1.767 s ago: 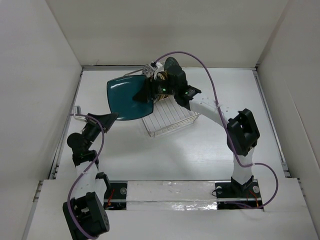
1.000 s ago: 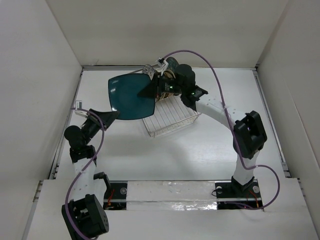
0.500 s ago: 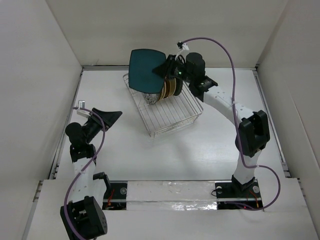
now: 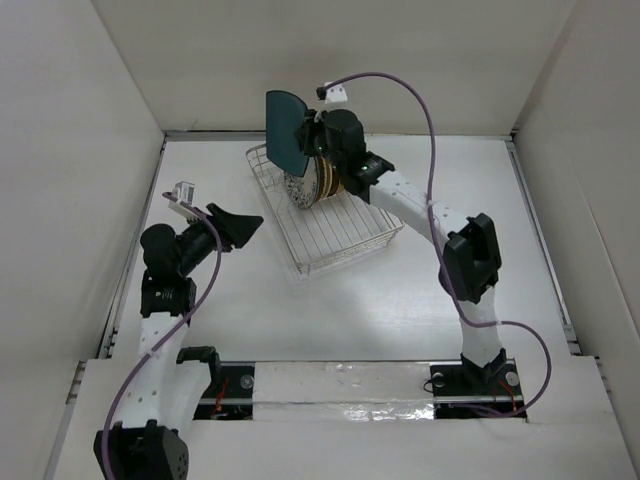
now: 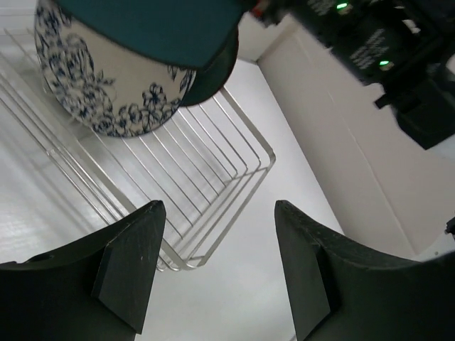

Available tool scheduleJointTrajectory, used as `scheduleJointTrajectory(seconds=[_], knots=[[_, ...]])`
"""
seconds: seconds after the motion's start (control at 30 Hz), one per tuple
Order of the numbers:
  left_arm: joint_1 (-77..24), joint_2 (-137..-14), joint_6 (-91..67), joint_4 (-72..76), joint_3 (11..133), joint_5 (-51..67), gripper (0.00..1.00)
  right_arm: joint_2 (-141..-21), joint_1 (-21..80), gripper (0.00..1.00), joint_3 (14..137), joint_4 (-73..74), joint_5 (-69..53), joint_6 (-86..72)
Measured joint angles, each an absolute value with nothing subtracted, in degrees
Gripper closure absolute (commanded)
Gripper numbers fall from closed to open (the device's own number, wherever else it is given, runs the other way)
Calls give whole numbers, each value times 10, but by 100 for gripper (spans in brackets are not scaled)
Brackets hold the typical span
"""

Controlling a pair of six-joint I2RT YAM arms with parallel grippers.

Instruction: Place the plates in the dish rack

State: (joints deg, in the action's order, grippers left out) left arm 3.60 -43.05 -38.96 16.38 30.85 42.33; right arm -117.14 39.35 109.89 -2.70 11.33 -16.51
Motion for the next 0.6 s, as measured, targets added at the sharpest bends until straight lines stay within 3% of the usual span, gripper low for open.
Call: scheduleJointTrajectory(seconds=[0.2,0.6], knots=[[16,-367,-302,105,339,359,40,-1250,418,100,1168,-18,171,-107],[16,-365,-257,61,339,333,39,-1331,438,100,1197,-44,229,-53]])
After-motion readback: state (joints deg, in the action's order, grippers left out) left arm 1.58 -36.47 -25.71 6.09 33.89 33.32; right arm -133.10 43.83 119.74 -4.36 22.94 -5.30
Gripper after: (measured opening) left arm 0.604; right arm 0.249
